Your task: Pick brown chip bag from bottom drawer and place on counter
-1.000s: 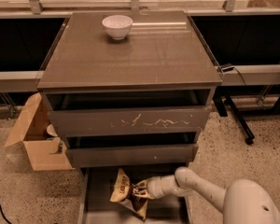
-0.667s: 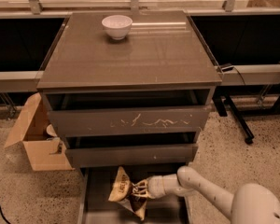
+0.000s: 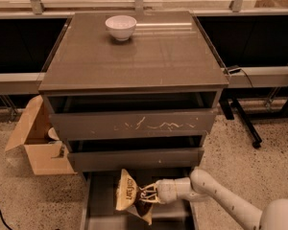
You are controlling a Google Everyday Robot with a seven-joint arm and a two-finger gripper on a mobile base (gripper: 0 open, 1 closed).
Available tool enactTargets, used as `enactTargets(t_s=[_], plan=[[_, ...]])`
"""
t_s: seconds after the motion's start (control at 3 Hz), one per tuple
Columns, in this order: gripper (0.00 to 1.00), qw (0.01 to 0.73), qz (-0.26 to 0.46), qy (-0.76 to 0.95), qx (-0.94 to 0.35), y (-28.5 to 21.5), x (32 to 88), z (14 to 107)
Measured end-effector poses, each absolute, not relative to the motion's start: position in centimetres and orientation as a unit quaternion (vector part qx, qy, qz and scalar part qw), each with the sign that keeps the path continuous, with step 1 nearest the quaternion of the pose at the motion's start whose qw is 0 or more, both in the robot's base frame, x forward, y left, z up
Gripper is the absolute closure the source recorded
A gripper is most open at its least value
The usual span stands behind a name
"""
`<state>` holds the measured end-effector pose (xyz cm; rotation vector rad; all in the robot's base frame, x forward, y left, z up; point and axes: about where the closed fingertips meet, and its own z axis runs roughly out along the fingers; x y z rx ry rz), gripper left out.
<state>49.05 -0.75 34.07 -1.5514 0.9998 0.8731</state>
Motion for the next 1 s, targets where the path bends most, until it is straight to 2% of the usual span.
enactTargets(t_s=[0.67,1.0], plan=[[1.00,0.522,0.357,0.394,-0.667,0.4,48.3,36.1],[1.00,0.520,0.335,0.352,-0.703,1.9,47.2,40.4]])
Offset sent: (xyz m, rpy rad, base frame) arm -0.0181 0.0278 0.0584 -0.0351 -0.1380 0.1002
